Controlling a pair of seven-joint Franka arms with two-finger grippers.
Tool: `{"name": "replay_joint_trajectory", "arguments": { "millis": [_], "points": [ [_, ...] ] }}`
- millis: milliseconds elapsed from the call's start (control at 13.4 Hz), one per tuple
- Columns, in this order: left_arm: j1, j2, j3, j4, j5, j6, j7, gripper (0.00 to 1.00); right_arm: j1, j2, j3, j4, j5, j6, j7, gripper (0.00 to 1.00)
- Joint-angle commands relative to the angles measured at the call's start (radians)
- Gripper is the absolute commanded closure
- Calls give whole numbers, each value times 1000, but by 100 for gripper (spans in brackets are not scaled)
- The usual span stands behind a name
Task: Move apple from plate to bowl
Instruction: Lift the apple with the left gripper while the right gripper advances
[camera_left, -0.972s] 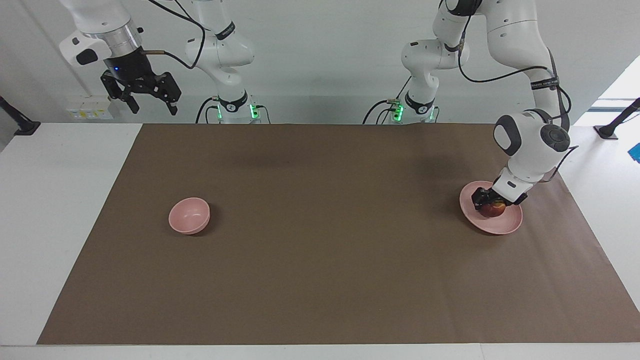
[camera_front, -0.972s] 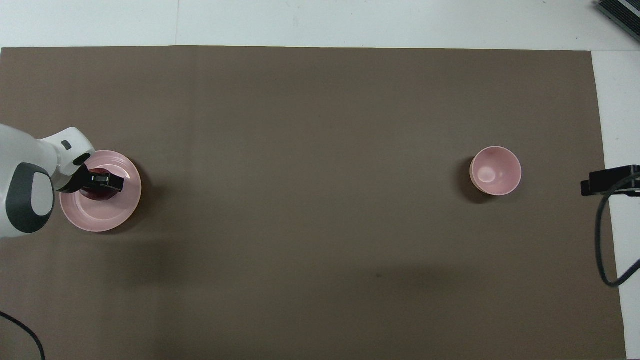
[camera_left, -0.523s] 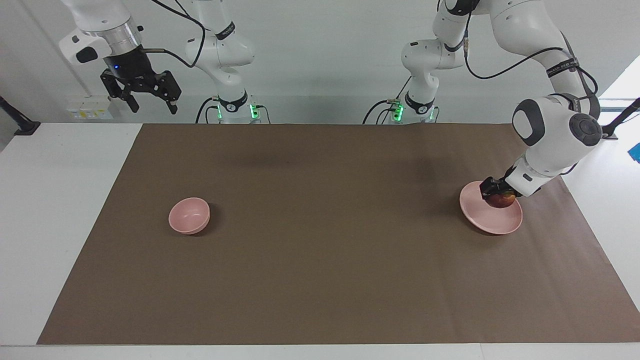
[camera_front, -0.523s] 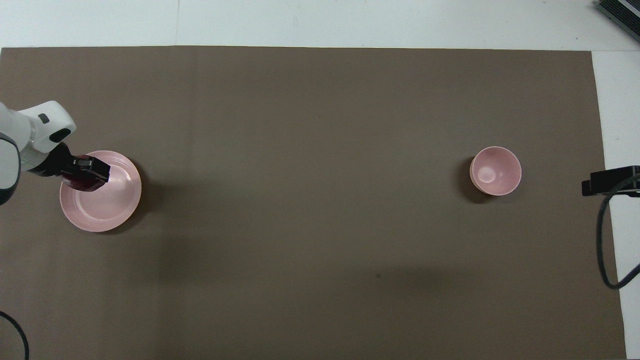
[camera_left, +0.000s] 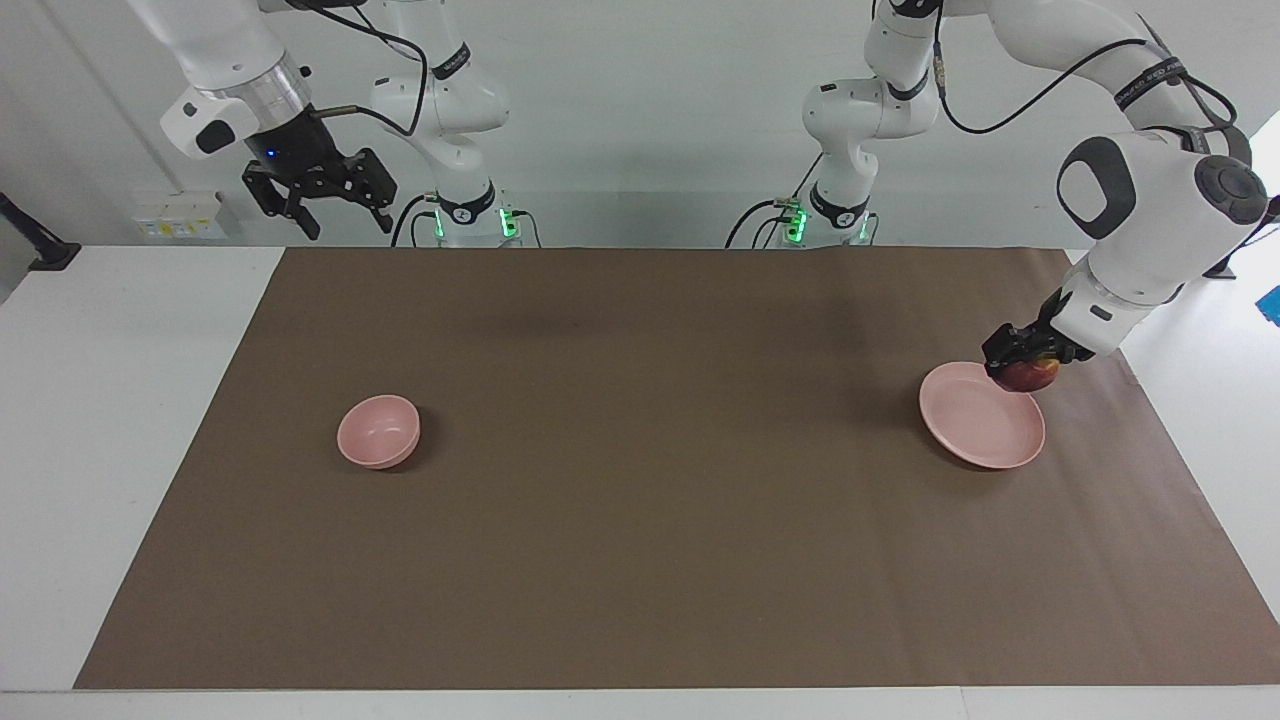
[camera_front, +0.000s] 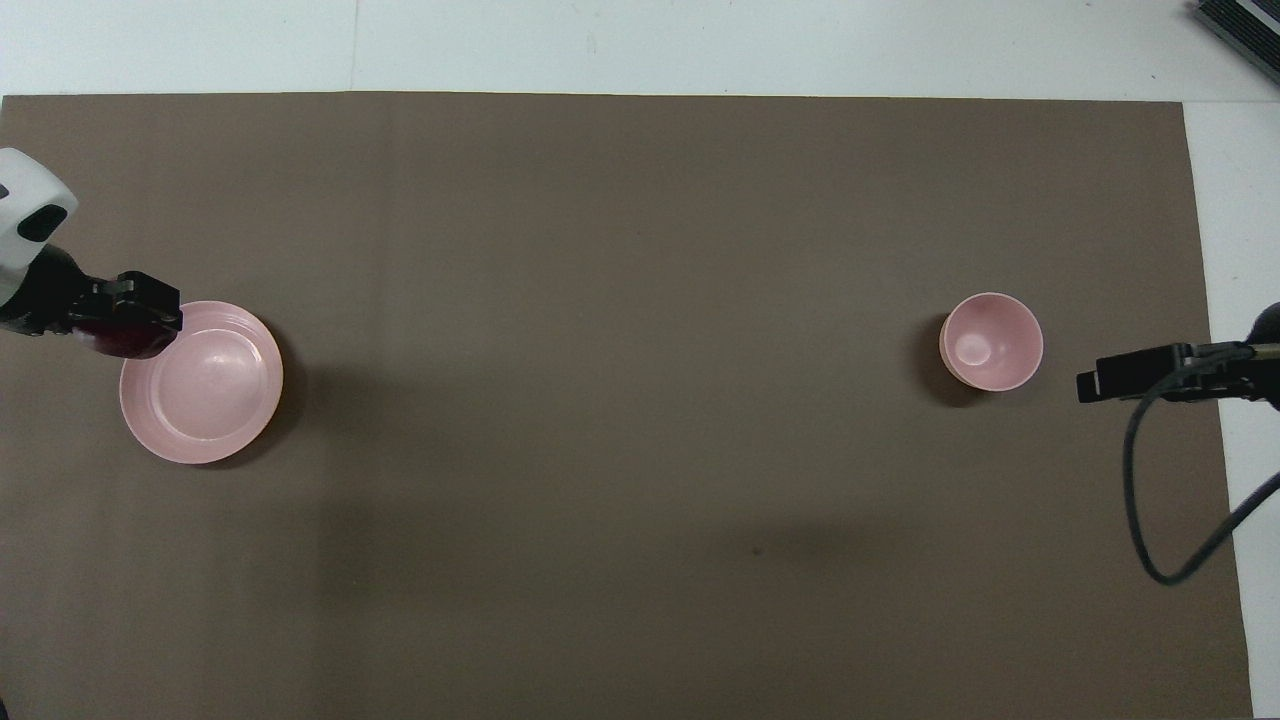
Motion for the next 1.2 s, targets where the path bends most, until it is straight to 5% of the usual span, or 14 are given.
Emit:
{"name": "replay_joint_trajectory", "arguments": {
  "millis": [0,75,598,1121],
  "points": [
    [-7,0,6,7,-15,34,-79,89,23,-15,0,-70,75,61,-31,0],
    [-16,-3,6,3,-15,24,-93,100,35,-17,-1,-96,119,89,-37,0],
    [-50,-31,0,-25,-22,-86,-204,100,37,-17,-1,-179,295,138,-166,0],
    [-123,-19,-15,-14,-252,-287,-225,100,32,-1,-1,-205,483,141,-246,0]
  ]
}}
